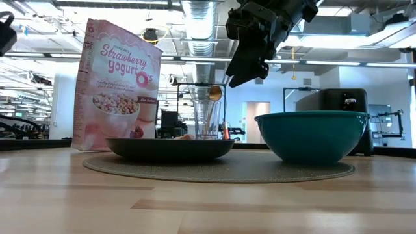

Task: Arrange a breakfast setting

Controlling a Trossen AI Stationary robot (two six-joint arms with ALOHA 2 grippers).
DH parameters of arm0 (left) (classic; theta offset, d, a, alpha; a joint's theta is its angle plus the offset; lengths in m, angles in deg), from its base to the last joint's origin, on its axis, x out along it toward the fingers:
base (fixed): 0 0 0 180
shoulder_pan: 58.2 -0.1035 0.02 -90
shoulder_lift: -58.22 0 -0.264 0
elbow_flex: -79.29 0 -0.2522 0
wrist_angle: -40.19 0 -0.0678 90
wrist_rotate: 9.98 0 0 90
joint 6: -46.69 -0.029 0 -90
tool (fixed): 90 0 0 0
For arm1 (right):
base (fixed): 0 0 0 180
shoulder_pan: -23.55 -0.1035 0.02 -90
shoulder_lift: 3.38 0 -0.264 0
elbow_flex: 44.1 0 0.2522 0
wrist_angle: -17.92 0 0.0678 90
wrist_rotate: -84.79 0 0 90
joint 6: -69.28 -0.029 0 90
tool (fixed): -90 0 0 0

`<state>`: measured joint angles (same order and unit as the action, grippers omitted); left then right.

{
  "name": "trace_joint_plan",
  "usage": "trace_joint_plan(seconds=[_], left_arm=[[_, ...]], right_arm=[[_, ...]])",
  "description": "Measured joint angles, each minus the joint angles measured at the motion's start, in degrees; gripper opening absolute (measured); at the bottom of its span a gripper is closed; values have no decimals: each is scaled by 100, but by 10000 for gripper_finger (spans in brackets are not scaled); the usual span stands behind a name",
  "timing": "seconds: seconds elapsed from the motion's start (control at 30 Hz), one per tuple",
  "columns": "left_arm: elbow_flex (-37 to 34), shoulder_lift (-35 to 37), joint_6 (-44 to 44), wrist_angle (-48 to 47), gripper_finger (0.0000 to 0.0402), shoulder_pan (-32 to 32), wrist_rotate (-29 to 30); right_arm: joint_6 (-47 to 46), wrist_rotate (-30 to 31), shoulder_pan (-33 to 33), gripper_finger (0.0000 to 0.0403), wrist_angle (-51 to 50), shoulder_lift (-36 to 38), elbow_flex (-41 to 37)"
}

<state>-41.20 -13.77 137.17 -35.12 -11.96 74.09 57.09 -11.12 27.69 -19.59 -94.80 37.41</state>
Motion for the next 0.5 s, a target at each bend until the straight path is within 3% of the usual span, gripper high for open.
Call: trace_joint_plan(seconds=[0.23, 0.5], left_arm=[[-285, 0, -27, 309, 365, -2, 43], [-290, 0, -392, 254, 269, -2, -15]], right_arm=[[-19, 0, 0, 249, 0, 2, 0], [-22, 0, 0, 249, 4, 2, 0]])
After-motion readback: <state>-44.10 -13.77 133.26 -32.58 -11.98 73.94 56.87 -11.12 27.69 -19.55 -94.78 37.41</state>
